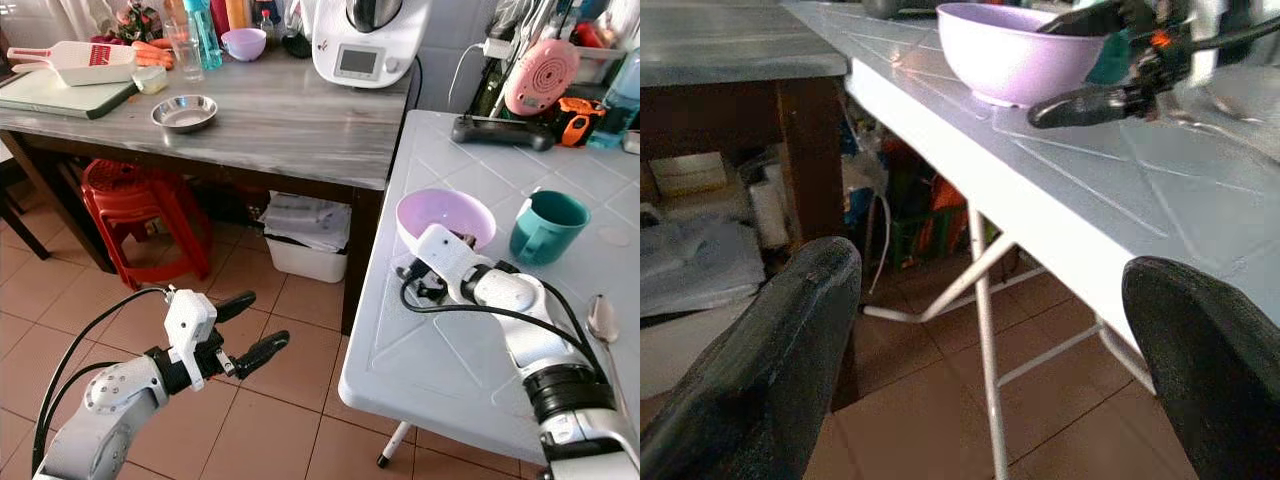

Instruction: Setting the table

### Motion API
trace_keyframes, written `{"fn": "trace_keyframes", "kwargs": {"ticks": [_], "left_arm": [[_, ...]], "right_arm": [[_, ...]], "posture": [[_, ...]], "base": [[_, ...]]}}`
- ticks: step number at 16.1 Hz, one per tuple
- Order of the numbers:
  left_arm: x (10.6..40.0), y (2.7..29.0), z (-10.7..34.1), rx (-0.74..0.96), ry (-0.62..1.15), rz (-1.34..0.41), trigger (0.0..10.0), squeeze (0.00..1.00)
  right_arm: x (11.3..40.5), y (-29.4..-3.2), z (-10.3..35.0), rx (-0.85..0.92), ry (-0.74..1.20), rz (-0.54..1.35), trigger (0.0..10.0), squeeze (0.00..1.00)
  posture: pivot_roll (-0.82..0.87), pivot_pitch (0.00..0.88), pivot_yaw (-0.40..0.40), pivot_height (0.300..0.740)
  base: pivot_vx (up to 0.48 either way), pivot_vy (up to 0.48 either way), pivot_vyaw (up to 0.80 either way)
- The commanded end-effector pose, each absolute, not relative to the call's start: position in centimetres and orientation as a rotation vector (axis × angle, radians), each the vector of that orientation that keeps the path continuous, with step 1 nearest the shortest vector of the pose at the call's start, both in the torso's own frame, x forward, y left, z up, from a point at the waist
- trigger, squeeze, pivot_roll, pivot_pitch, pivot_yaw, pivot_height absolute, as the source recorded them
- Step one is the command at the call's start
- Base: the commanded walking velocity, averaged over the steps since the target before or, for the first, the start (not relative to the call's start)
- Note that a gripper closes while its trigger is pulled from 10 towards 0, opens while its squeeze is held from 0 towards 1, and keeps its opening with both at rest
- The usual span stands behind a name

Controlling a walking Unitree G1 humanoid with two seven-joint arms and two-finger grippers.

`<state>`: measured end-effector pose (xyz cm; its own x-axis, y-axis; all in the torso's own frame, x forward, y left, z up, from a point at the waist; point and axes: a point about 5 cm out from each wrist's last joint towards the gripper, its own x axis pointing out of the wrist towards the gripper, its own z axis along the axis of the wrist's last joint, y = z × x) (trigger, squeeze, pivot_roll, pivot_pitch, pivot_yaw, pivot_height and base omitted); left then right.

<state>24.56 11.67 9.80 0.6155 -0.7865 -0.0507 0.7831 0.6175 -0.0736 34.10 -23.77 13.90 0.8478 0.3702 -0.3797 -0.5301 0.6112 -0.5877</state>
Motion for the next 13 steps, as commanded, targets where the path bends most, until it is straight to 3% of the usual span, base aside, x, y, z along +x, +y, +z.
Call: {"fn": "trace_keyframes", "kwargs": {"ticks": [1,13], "left_arm": [[24.37,11.63,10.33,-0.055,0.062,-0.931,10.0,0.0],[24.41,11.29,10.34,-0.063,0.058,-0.96,10.0,0.0]], "right_arm": [[34.38,-24.09,14.53,-0.774,0.215,0.521,0.0,0.0],[33.99,-24.91,14.1,-0.903,0.168,0.543,0.0,0.0]], "posture": [[0.03,0.083,0.032,0.74],[0.02,0.066,0.036,0.74]], "base": [[0.0,0.0,0.0],[0.0,0.0,0.0]]}}
